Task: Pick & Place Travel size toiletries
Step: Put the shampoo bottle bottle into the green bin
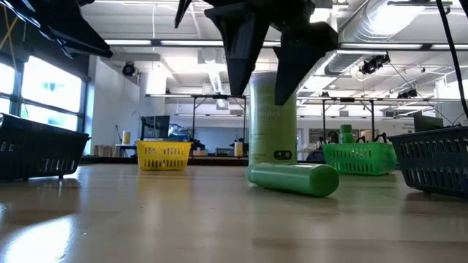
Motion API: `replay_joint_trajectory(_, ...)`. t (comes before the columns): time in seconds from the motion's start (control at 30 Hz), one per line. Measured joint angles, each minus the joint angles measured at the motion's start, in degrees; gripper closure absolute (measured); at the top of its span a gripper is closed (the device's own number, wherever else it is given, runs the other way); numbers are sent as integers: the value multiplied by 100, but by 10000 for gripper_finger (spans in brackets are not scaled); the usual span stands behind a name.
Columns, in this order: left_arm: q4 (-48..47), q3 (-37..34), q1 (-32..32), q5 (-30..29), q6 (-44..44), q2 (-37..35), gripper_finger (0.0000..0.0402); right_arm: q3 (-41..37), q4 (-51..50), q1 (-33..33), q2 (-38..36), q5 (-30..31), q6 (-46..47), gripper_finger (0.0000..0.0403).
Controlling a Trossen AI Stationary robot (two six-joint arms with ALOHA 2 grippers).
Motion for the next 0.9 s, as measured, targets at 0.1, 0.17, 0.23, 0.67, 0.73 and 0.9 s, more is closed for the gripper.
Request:
replay_joint_trajectory(0.1, 0, 0, 0, -1, 0, 1, 288, -228, 320, -86, 4, -453, -7, 60)
replay_joint_trajectory(0.17, 2, 0, 0, -1, 0, -1, 288, -427, 618, -131, 4, -559, -13, 65)
replay_joint_trajectory(0.23, 2, 0, 0, -3, 0, 0, 288, -636, 899, -173, 4, -598, 9, 68)
replay_joint_trajectory(0.67, 0, 0, 0, -8, 0, -1, 288, -1692, 1634, -281, 11, -1309, 196, 77)
replay_joint_trajectory(0.73, 0, 0, 0, -8, 0, 1, 288, -1844, 1901, -278, 9, -1336, 205, 81)
replay_joint_trajectory(0.9, -2, 0, 0, -8, 0, 1, 288, -2011, 2071, -289, -20, -1413, 221, 94)
